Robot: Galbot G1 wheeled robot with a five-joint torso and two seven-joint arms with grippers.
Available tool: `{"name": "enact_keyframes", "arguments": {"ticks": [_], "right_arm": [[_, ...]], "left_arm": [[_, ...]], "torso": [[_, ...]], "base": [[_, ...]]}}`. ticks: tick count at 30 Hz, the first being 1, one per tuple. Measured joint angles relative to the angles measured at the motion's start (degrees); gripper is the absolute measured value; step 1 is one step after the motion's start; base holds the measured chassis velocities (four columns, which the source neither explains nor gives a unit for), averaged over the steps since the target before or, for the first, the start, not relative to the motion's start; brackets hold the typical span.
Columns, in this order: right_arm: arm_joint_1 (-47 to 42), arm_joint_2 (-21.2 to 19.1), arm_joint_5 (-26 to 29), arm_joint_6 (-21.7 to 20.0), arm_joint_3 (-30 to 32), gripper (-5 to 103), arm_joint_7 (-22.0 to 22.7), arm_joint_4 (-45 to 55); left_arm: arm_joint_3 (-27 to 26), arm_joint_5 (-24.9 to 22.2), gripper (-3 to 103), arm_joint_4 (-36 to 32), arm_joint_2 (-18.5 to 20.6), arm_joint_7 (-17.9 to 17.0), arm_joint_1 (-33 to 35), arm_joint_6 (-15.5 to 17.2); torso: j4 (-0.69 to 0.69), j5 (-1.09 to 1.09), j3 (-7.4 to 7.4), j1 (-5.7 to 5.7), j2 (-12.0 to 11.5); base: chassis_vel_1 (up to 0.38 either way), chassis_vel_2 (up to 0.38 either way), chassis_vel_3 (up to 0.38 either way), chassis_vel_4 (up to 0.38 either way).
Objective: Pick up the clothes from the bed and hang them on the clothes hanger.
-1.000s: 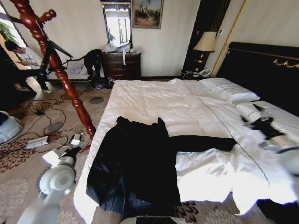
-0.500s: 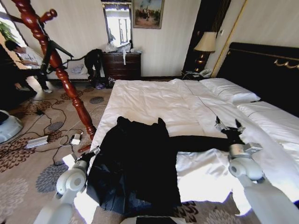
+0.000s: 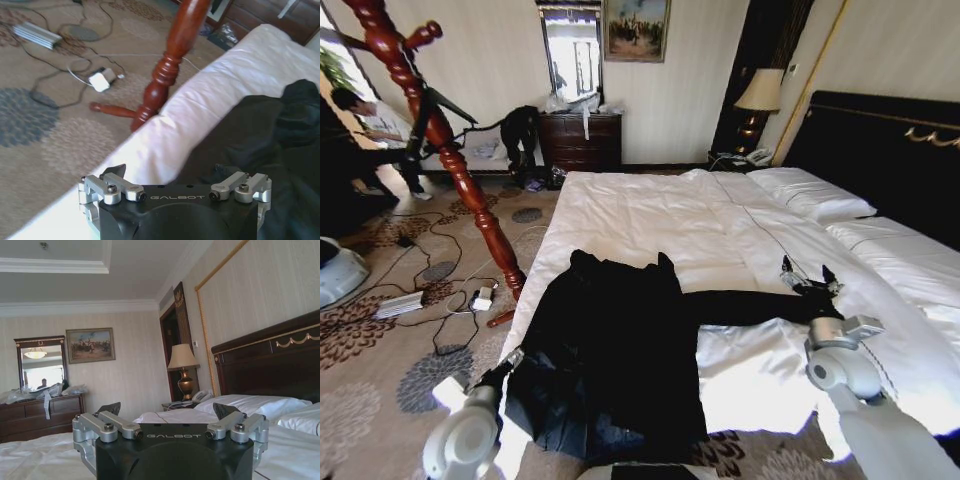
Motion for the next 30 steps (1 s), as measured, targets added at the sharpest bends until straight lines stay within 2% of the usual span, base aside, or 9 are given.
{"name": "enact_keyframes", "arguments": {"ticks": [5,10,12,17,19,21,23,26,30], "right_arm": [[-0.3,0.5,0.2,-0.2,-0.2,100,0.2,0.0],[-0.9,0.7,0.8,-0.2,1.0,100,0.9,0.2],[-1.7,0.5,1.1,-0.3,1.7,100,1.3,0.7],[-2.5,0.2,1.2,-0.3,2.2,100,1.4,1.5],[-2.7,0.2,1.4,-0.3,2.4,100,1.5,2.1],[-3.0,0.2,1.4,-0.3,2.4,100,1.6,2.5],[-3.2,0.2,1.4,-0.3,2.5,100,1.7,2.7],[-3.6,0.3,1.4,-0.3,2.6,100,1.8,3.1],[-4.0,0.6,1.4,-0.3,2.7,100,1.9,3.6]], "left_arm": [[3.0,-0.1,100,-0.4,-1.6,0.1,-0.4,-0.4],[3.6,0.1,79,-0.4,-3.2,-1.2,-0.2,-1.1],[3.2,-1.3,69,-0.7,-4.4,-3.5,-0.9,-1.1],[2.4,-2.5,58,-1.1,-5.6,-7.5,-1.5,-0.4],[1.8,-2.9,47,-0.9,-6.1,-9.3,-1.7,-0.1],[1.0,-3.8,36,-1.1,-6.1,-9.9,-1.6,-0.1],[0.4,-4.6,36,-1.9,-6.0,-10.1,-1.4,-0.1],[-1.1,-6.2,20,-3.8,-5.0,-10.4,-0.7,0.1],[-2.1,-6.9,10,-3.9,-3.4,-10.7,-0.9,0.1]], "torso": [[0.00,0.02,0.00,0.00,0.0],[0.02,0.02,0.00,0.00,0.0],[0.00,0.02,0.00,0.00,0.0],[0.00,0.02,0.00,0.00,0.0],[0.01,0.02,0.00,0.00,0.0],[0.01,0.01,0.00,0.00,0.0],[0.01,0.01,0.00,0.00,0.0],[0.01,0.02,0.00,0.00,0.0],[0.01,0.01,0.00,0.00,0.0]], "base": [[0.000,0.000,0.000,0.000],[0.000,0.000,0.000,0.000],[0.000,0.000,0.000,0.000],[0.000,0.000,0.000,0.000],[0.000,0.000,0.000,0.000],[0.000,0.000,0.000,0.000],[0.000,0.000,0.000,0.000],[0.000,0.000,0.000,0.000],[0.000,0.000,0.000,0.000]]}}
